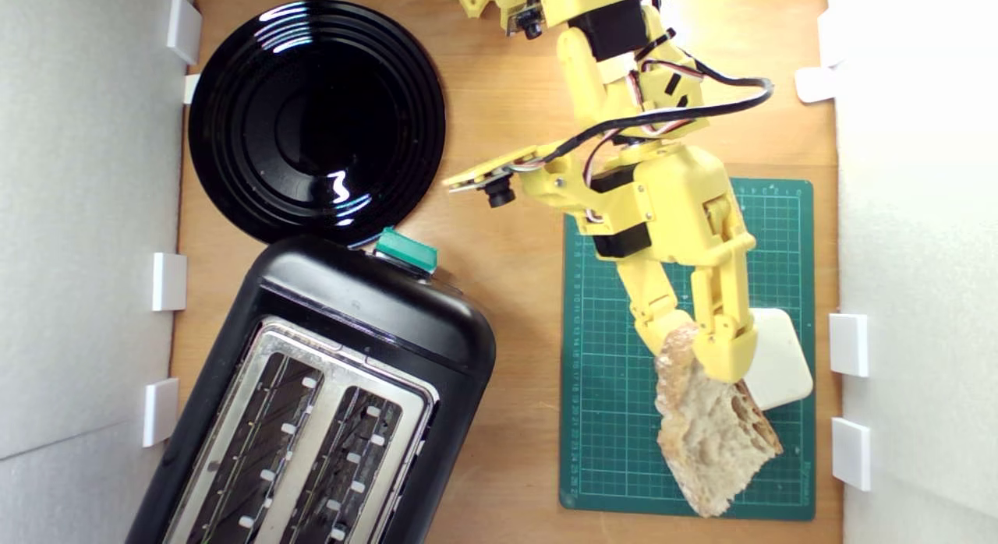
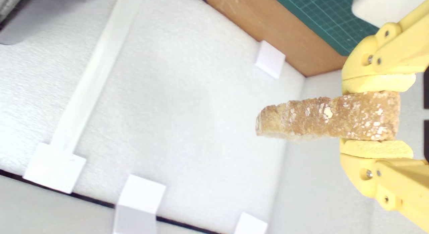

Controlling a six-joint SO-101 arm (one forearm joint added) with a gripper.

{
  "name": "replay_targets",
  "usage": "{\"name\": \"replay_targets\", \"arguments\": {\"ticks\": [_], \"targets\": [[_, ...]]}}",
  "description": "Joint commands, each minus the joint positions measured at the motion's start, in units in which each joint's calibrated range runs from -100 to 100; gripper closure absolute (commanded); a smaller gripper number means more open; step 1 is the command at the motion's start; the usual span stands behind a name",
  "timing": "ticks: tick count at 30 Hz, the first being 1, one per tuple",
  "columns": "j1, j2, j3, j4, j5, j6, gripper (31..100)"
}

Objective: Pick bread and place in toaster

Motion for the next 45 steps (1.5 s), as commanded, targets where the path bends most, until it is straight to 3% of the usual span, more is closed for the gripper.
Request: {"name": "replay_targets", "arguments": {"ticks": [1,7,15,23,34,45], "targets": [[0.4,-8.7,-4.6,0.9,1.2,0.2,70.1],[0.8,-12.1,-6.7,1.0,3.2,0.3,70.1],[0.2,-12.0,-24.1,1.0,18.8,0.5,70.1],[0.8,-12.0,-34.7,0.1,28.8,6.5,70.1],[1.0,-8.6,-50.1,1.0,48.9,20.7,70.1],[8.3,-4.0,-61.0,1.0,58.1,30.1,70.1]]}}
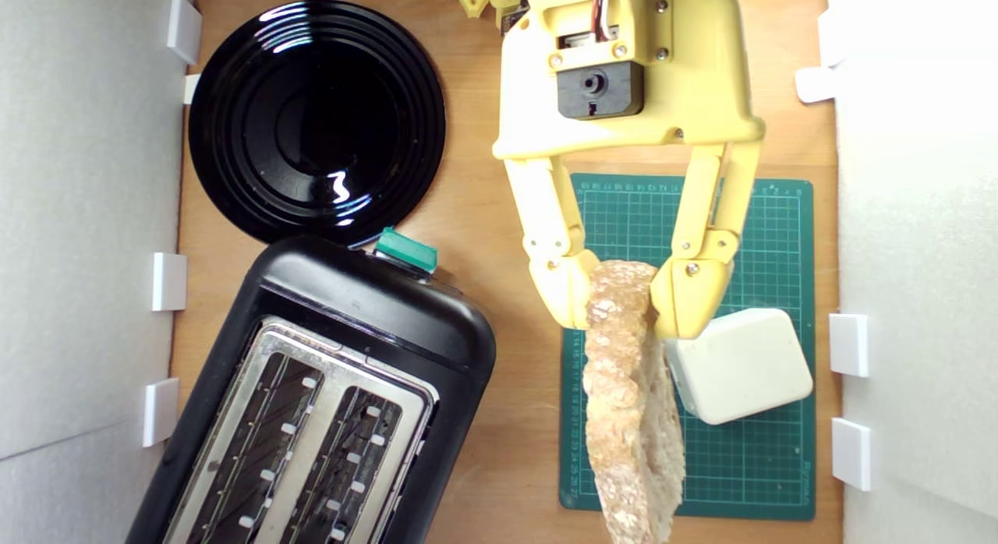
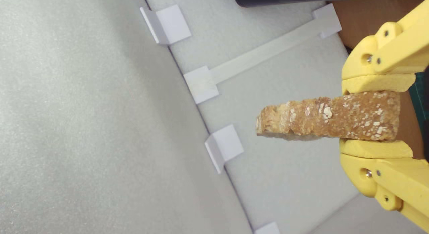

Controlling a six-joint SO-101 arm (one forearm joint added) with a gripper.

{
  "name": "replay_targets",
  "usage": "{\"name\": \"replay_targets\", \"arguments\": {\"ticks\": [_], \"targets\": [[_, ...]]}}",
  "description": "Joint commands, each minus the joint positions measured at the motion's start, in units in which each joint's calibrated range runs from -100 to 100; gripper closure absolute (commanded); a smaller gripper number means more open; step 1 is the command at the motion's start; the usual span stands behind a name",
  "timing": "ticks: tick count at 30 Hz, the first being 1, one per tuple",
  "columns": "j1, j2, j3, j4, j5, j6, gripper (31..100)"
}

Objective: Pick bread and place in toaster

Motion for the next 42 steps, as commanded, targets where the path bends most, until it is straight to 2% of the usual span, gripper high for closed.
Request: {"name": "replay_targets", "arguments": {"ticks": [1,10,15,19,23,27,31,35,42], "targets": [[2.7,0.0,-5.9,0.6,0.9,3.1,70.1],[10.3,0.0,-7.2,0.6,1.2,12.0,70.1],[11.9,-0.1,-10.4,0.6,6.9,14.6,70.1],[12.1,1.5,-17.8,0.9,12.0,15.2,70.1],[12.9,3.7,-22.1,5.9,12.8,15.6,70.1],[13.6,4.5,-24.5,8.5,13.0,17.3,70.1],[16.7,4.7,-25.2,8.3,14.0,17.9,70.1],[17.4,4.9,-26.6,8.8,19.4,20.3,70.1],[22.2,7.7,-27.0,8.9,19.5,18.6,70.1]]}}
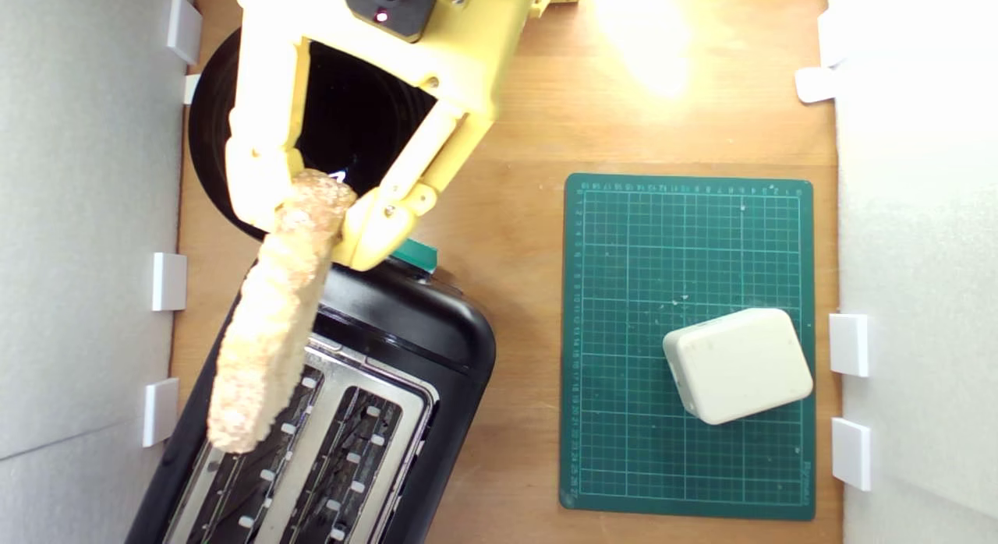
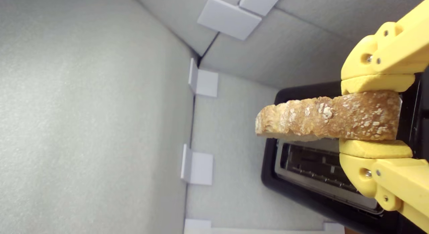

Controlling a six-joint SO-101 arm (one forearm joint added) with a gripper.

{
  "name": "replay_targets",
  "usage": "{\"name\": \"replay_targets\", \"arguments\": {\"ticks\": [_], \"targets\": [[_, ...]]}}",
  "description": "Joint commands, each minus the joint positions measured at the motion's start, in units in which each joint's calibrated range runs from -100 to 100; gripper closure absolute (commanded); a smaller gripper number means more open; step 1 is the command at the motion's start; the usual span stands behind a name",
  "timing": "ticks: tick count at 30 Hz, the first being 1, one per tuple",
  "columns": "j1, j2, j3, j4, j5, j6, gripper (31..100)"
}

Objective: Pick bread and place in toaster

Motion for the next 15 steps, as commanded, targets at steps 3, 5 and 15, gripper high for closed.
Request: {"name": "replay_targets", "arguments": {"ticks": [3,5,15], "targets": [[2.6,2.0,-3.3,0.5,0.0,-1.5,70.1],[3.4,2.3,-3.3,-0.1,-0.3,-1.5,70.1],[4.6,3.9,-3.1,-0.2,-1.5,-2.7,70.1]]}}
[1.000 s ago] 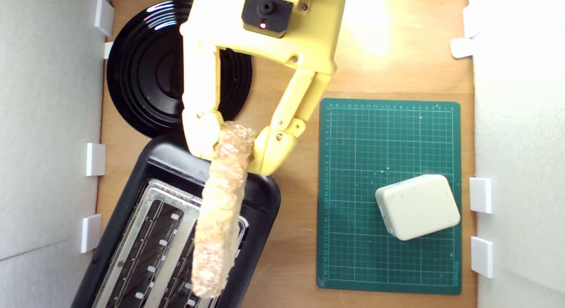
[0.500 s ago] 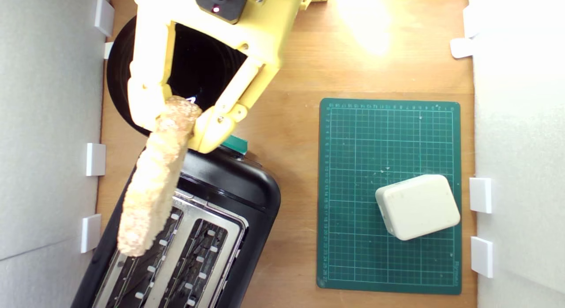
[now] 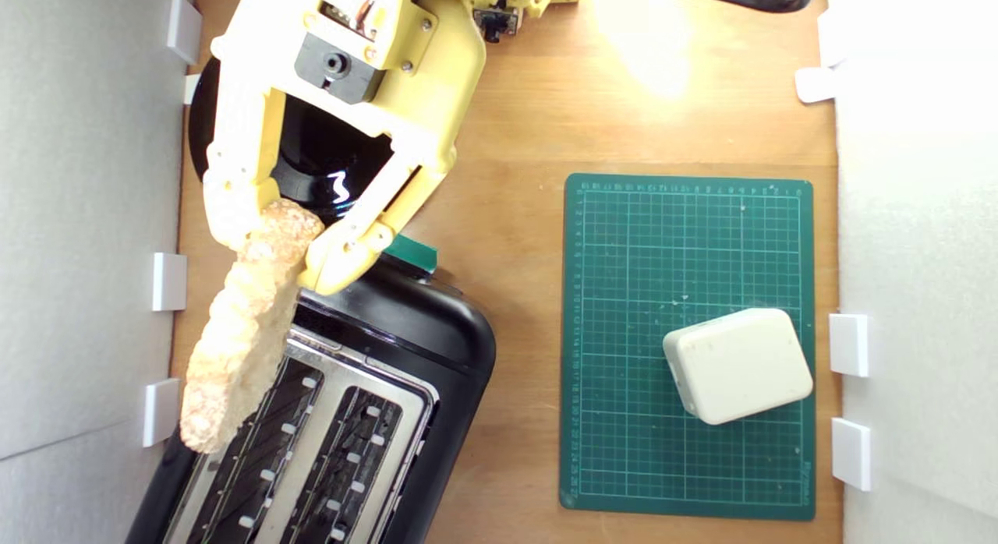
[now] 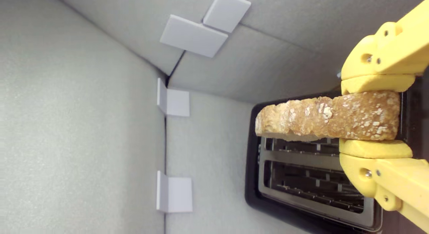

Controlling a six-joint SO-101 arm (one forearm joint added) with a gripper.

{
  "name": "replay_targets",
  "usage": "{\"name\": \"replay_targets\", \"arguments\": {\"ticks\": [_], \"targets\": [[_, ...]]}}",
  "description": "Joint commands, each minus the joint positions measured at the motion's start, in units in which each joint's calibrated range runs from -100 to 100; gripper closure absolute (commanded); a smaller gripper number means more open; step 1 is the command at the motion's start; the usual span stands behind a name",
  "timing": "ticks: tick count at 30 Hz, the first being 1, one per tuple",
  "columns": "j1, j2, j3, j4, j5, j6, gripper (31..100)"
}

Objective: Pick bread and place in toaster

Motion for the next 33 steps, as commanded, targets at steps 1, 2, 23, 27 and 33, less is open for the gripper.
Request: {"name": "replay_targets", "arguments": {"ticks": [1,2,23,27,33], "targets": [[1.3,-0.5,-3.0,-0.1,-2.1,-0.2,70.1],[1.3,-0.4,-3.0,-0.1,-2.9,-0.4,70.1],[10.9,6.2,-2.4,-11.3,-12.8,-0.3,70.1],[10.9,7.6,-2.4,-11.5,-12.9,-0.4,70.1],[10.9,9.2,-2.4,-13.1,-12.9,-0.4,70.1]]}}
